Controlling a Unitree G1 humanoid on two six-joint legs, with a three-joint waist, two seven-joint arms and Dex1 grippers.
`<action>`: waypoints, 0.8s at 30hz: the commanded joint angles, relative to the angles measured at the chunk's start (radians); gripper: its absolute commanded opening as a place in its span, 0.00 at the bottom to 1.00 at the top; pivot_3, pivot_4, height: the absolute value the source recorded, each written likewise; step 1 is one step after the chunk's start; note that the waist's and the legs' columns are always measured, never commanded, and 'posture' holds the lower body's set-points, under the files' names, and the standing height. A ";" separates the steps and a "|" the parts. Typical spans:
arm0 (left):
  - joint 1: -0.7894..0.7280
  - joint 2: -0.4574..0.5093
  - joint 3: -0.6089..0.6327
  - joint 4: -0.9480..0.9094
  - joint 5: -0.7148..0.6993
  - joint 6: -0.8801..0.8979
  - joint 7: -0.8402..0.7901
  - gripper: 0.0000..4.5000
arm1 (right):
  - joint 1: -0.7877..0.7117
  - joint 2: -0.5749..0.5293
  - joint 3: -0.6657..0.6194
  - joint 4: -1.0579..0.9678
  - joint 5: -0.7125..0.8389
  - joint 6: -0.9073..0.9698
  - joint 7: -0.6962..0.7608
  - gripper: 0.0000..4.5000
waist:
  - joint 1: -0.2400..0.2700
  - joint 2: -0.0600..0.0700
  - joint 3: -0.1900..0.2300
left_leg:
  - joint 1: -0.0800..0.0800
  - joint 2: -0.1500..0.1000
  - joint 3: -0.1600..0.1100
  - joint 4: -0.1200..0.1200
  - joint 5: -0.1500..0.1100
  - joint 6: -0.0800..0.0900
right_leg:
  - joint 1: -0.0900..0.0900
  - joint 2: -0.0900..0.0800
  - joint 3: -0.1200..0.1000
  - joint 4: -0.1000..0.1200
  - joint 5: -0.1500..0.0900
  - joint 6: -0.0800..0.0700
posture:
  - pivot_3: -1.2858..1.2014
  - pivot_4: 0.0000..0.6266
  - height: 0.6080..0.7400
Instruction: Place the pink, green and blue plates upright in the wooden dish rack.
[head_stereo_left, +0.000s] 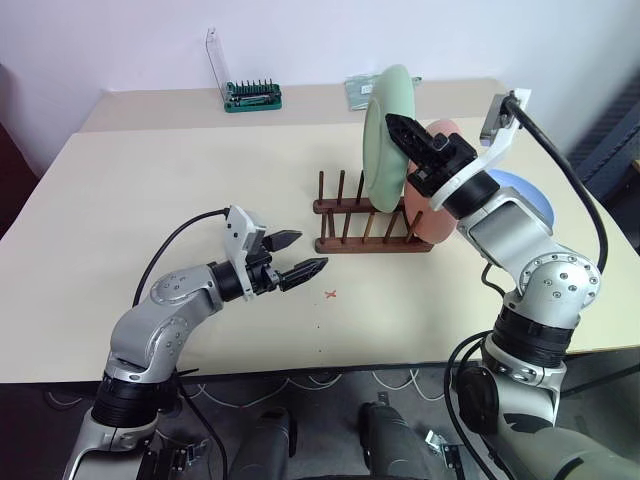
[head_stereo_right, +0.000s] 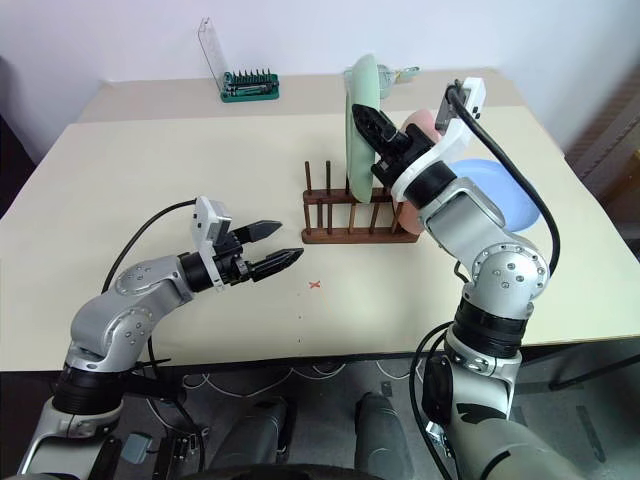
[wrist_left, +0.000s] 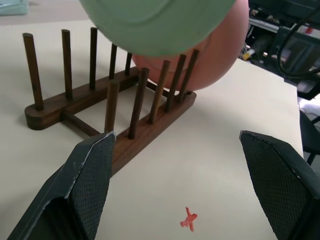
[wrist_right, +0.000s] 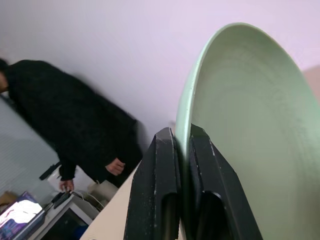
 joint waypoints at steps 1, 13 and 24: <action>-0.002 0.008 -0.006 -0.038 0.014 -0.023 -0.008 0.90 | 0.002 -0.013 -0.006 0.008 0.035 -0.009 -0.044 0.00 | 0.000 0.000 0.000 | 0.000 0.000 0.000 0.000 0.000 0.000 | 0.000 0.000 0.000 0.000 0.000 0.000 | 0.52 0.24 1.00; 0.009 -0.011 -0.017 -0.010 0.046 -0.061 -0.017 0.92 | 0.028 -0.027 0.001 0.034 0.109 -0.008 -0.142 0.24 | 0.000 0.000 0.000 | 0.000 0.000 0.000 0.000 0.000 0.000 | 0.000 0.000 0.000 0.000 0.000 0.000 | 0.52 0.24 1.00; -0.008 -0.017 -0.011 -0.022 0.035 -0.042 -0.007 0.92 | -0.023 -0.113 0.063 -0.005 0.088 -0.003 -0.148 0.88 | 0.000 0.001 0.000 | 0.000 0.000 0.000 0.000 0.000 0.000 | 0.000 0.000 0.000 -0.001 0.000 0.000 | 0.52 0.24 1.00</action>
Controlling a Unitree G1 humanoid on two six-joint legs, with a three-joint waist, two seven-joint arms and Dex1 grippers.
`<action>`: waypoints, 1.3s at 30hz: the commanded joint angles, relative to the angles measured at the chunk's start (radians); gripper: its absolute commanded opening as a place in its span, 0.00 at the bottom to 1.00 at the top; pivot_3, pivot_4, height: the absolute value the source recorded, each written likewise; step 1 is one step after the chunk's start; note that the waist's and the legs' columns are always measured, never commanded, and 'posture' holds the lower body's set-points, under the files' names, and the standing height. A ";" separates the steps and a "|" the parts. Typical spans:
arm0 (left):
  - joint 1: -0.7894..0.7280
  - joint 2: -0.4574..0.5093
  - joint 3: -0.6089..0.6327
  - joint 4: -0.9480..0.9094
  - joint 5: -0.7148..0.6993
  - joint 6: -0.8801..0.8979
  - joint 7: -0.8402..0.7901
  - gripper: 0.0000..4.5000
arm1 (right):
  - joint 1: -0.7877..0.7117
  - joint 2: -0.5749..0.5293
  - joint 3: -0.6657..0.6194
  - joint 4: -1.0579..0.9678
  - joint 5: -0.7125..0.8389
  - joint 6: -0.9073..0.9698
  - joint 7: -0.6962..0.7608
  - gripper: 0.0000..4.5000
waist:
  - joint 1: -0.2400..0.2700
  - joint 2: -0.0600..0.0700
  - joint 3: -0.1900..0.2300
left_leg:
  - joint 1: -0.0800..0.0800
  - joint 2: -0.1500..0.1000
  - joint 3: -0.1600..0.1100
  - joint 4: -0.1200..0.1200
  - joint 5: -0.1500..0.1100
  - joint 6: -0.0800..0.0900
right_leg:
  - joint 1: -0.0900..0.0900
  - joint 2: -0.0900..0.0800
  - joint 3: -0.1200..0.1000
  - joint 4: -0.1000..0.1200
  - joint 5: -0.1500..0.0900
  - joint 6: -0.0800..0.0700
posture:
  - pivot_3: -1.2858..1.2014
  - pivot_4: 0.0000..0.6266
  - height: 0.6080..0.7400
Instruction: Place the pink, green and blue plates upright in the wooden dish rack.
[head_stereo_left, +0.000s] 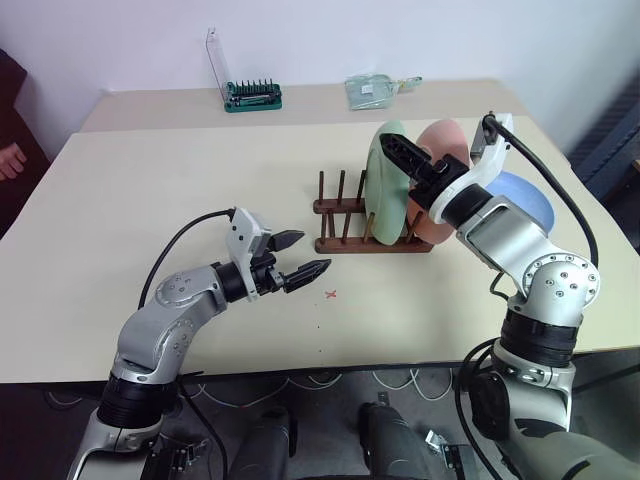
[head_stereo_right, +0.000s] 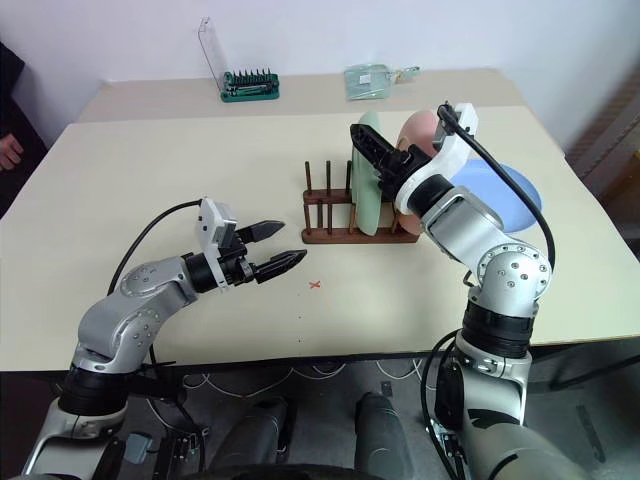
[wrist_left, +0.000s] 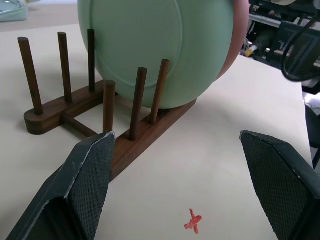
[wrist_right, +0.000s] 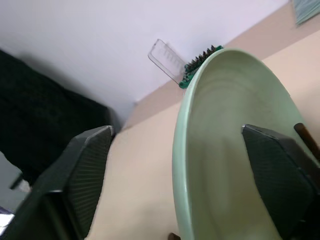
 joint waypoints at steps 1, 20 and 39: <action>-0.011 0.001 0.011 -0.029 -0.009 -0.003 -0.002 0.92 | -0.050 -0.034 0.011 -0.054 -0.001 -0.012 0.008 0.88 | 0.001 0.000 0.000 | 0.000 0.000 0.000 0.000 0.000 0.000 | 0.000 0.000 0.000 0.000 0.000 0.000 | 0.52 0.24 1.00; -0.067 0.010 -0.050 -0.011 0.034 -0.019 -0.031 0.92 | 0.370 -0.934 -0.098 0.113 -0.661 -0.386 0.942 0.88 | 0.020 0.002 0.001 | 0.001 -0.001 0.003 0.004 -0.004 0.006 | 0.009 -0.001 -0.001 -0.009 -0.002 0.003 | 0.52 0.24 1.00; -0.100 -0.047 -0.067 -0.053 0.013 0.044 0.006 0.92 | 0.124 -0.657 0.432 0.750 -1.400 -0.963 0.959 0.77 | -0.005 0.004 0.002 | 0.003 -0.001 0.006 0.004 -0.003 0.006 | 0.008 -0.002 0.003 -0.007 -0.002 0.003 | 0.52 0.24 1.00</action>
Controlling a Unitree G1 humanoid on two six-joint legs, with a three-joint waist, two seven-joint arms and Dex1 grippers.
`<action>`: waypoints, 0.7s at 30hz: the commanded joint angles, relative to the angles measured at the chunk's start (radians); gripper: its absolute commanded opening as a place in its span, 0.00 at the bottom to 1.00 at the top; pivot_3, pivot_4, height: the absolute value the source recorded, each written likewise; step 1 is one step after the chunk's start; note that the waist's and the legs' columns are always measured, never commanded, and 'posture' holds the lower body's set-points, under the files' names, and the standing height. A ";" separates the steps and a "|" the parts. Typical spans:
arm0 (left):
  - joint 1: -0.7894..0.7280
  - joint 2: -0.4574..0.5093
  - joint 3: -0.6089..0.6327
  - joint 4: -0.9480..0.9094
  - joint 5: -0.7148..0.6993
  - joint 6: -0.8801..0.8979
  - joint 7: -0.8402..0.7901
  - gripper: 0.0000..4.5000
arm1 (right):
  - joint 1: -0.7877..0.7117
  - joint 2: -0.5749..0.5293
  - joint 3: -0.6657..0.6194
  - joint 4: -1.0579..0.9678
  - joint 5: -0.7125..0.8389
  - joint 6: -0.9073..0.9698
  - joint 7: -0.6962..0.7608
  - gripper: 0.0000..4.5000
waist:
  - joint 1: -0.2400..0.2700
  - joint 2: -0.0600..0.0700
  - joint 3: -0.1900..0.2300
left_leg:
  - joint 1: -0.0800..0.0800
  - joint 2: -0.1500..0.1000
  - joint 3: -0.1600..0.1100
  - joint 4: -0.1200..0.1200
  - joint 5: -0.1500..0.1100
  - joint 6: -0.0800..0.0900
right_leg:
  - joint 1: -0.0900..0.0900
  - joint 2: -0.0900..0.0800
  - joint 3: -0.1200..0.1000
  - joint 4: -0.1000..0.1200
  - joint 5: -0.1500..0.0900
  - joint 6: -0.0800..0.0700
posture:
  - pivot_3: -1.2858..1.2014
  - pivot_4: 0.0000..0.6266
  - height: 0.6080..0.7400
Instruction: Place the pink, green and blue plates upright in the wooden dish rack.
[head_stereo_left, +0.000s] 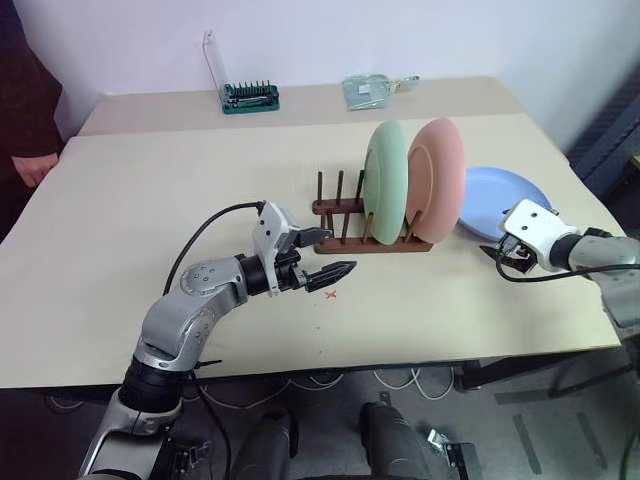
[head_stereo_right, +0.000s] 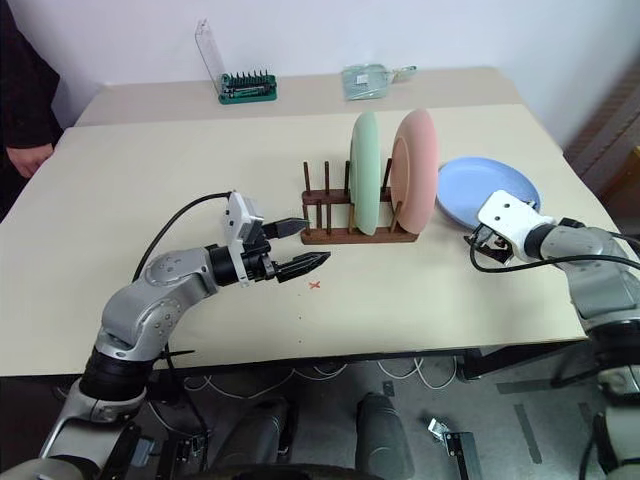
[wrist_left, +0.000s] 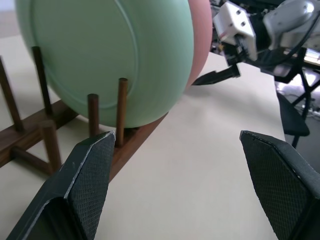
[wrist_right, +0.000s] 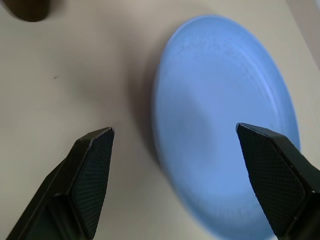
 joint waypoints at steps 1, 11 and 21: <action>-0.011 -0.001 0.022 -0.060 -0.019 0.019 0.022 0.92 | -0.052 0.022 0.004 0.070 -0.052 -0.055 -0.012 0.70 | 0.008 0.000 0.000 | 0.000 0.000 0.000 0.000 0.000 0.000 | 0.000 0.000 0.000 0.000 0.000 0.000 | 0.52 0.24 1.00; 0.015 0.006 0.038 -0.036 -0.007 -0.008 0.017 0.92 | -0.025 -0.016 -0.094 -0.055 -0.101 -0.017 -0.114 0.01 | 0.015 0.001 0.000 | 0.000 0.000 -0.001 0.000 0.000 0.000 | 0.000 0.000 0.000 0.000 0.000 0.000 | 0.52 0.24 1.00; -0.002 -0.020 0.039 0.027 0.021 -0.071 0.026 0.92 | -0.188 0.020 -0.226 -0.407 -0.161 0.036 -0.342 0.01 | 0.011 0.002 0.000 | -0.001 0.000 0.000 -0.001 0.000 -0.001 | -0.002 0.000 0.000 0.001 0.000 0.000 | 0.52 0.24 1.00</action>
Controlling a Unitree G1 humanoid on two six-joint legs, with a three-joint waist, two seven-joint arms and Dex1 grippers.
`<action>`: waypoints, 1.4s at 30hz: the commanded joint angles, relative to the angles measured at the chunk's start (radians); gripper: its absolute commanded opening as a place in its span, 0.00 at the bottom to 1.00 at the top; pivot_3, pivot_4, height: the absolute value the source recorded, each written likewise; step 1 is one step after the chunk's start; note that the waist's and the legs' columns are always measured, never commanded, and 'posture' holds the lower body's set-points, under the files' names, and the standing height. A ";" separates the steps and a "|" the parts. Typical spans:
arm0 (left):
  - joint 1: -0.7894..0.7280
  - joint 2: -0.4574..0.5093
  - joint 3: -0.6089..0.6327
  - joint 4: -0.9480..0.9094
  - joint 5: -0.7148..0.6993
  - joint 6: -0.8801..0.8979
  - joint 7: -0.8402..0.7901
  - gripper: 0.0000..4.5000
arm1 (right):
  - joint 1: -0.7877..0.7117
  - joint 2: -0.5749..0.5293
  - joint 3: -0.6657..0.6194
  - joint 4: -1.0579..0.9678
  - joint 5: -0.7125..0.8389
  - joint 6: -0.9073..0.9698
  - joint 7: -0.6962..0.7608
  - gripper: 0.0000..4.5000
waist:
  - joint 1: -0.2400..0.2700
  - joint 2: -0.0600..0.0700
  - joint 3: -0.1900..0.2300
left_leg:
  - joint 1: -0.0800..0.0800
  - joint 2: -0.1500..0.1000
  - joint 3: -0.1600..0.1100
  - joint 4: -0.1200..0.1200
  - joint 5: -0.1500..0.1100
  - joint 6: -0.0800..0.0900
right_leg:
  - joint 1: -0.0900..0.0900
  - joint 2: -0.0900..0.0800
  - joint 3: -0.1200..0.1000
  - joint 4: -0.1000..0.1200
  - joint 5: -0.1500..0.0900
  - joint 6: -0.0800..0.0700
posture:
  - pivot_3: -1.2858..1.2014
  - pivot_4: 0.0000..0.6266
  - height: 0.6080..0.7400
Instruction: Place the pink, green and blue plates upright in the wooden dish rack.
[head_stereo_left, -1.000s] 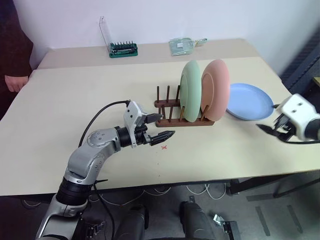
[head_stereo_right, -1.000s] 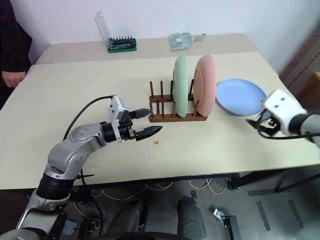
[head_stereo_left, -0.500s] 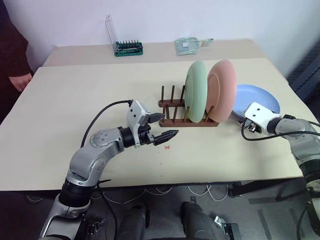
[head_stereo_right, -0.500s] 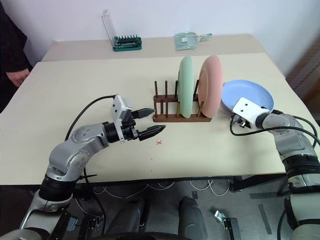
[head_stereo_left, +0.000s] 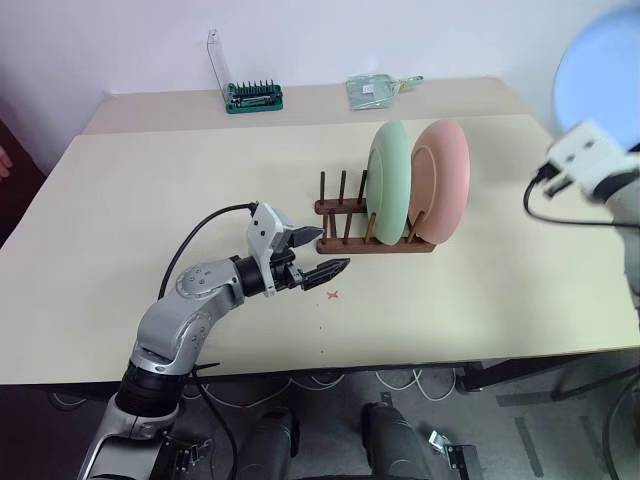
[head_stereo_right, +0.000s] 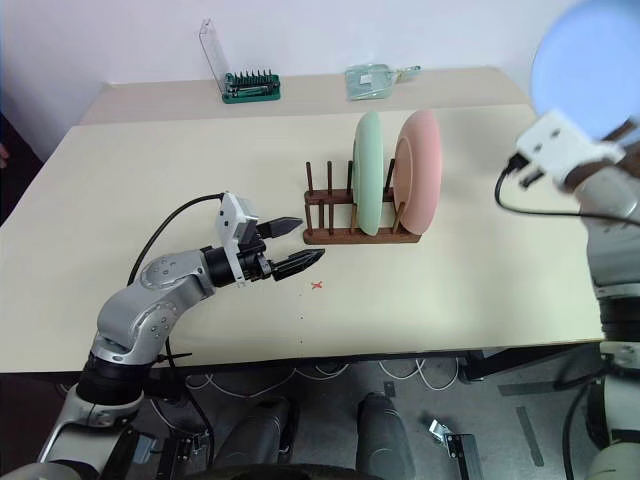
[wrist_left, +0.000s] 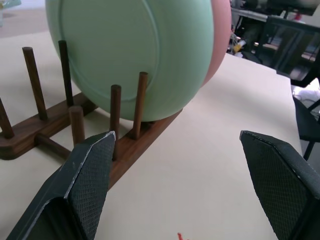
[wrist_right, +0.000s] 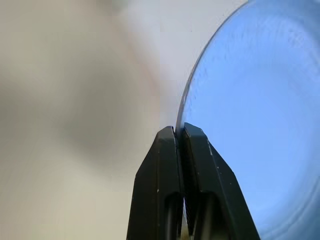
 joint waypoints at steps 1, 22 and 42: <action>-0.028 -0.014 0.022 0.009 0.019 -0.047 0.012 0.92 | -0.087 0.050 0.003 -0.148 0.065 -0.064 0.038 0.01 | 0.001 0.000 0.000 | 0.000 0.000 0.000 0.000 0.000 0.000 | 0.000 0.000 0.000 0.000 0.000 0.000 | 0.52 0.24 1.00; 0.047 0.111 0.187 0.020 -0.013 -0.038 -0.007 0.92 | -0.168 0.680 -0.123 -0.559 1.484 0.801 -0.182 0.01 | 0.000 -0.001 0.000 | -0.001 0.000 -0.007 -0.002 0.000 -0.001 | -0.004 0.000 -0.002 0.003 0.001 -0.001 | 0.52 0.24 1.00; 0.048 0.101 0.168 -0.002 -0.018 -0.024 -0.006 0.92 | -0.115 0.707 -0.096 -0.415 1.703 0.805 -0.486 0.01 | 0.000 -0.001 -0.001 | -0.002 0.000 -0.005 -0.002 0.000 -0.001 | -0.005 0.001 -0.002 0.004 0.001 -0.001 | 0.52 0.24 1.00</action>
